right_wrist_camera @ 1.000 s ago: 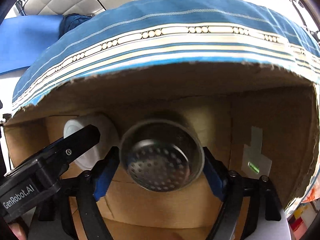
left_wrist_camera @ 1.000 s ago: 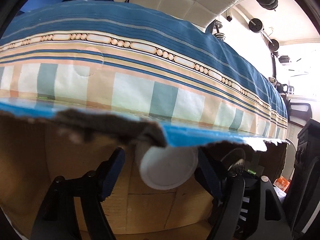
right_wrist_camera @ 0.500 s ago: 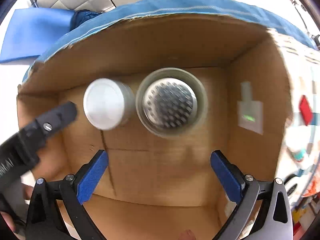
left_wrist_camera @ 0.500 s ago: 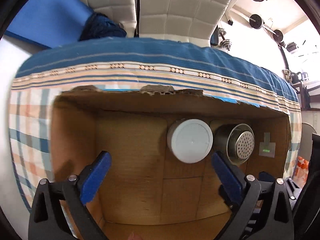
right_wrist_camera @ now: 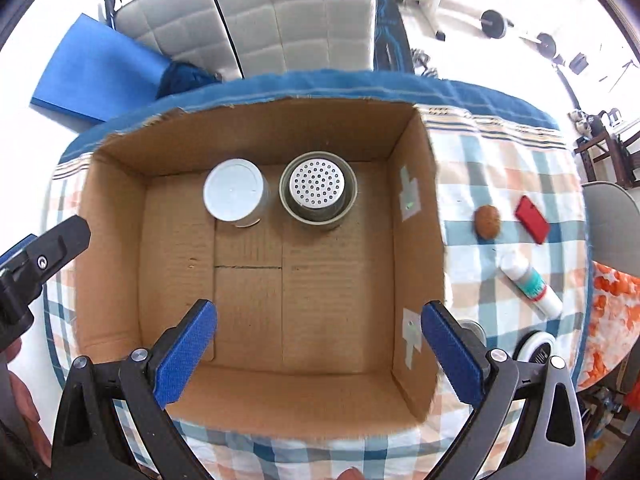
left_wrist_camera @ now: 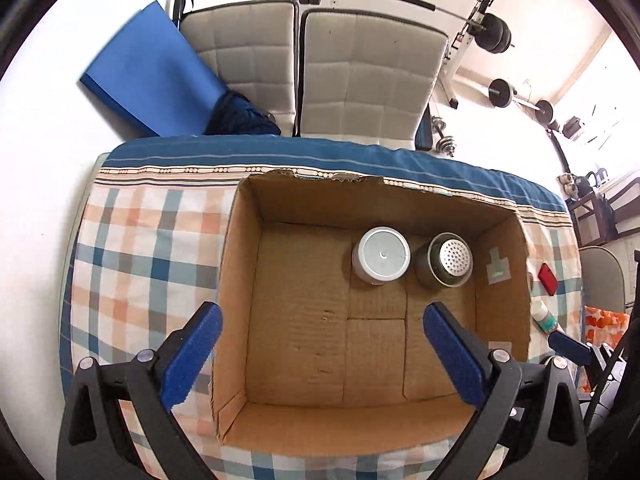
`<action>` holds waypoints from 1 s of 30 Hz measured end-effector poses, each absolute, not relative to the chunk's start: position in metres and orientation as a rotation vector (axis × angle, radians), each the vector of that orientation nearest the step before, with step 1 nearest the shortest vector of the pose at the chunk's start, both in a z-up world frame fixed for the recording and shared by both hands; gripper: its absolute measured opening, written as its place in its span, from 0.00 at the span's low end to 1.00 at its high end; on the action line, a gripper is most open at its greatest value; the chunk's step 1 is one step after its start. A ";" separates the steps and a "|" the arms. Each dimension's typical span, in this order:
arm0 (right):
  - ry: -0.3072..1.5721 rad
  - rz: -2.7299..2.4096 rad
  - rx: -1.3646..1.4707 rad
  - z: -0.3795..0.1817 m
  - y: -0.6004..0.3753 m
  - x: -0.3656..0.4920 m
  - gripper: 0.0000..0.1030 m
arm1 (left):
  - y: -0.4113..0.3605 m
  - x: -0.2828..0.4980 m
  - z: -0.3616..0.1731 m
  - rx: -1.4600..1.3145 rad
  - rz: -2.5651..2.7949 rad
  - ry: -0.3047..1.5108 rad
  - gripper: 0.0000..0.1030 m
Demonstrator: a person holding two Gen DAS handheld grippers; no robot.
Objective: Organize rigid objects
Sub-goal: 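Lower both items into the box and open both tools, then grasp the black-and-white compact with the right tool while the left tool grasps the gold-rimmed lid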
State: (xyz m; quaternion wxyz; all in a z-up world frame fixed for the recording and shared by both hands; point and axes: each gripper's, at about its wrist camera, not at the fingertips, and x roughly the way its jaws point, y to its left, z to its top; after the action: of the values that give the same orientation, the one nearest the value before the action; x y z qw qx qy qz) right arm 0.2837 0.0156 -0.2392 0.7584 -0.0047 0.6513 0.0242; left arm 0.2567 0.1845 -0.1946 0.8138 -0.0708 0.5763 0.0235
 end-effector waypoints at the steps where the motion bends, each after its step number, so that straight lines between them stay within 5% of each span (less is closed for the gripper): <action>1: 1.403 0.057 -0.009 -0.233 0.018 0.281 1.00 | 0.185 0.251 -0.189 -0.143 0.049 1.219 1.00; 30: 1.217 0.226 0.044 -0.114 0.004 0.191 1.00 | 0.157 0.165 -0.088 -0.120 0.067 1.049 1.00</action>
State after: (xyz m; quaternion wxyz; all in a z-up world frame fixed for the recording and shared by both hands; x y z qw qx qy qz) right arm 0.1909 0.0043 -0.1143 0.8143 0.0205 0.5703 0.1057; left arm 0.1654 0.1574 -0.0878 0.8634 -0.0572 0.5003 0.0320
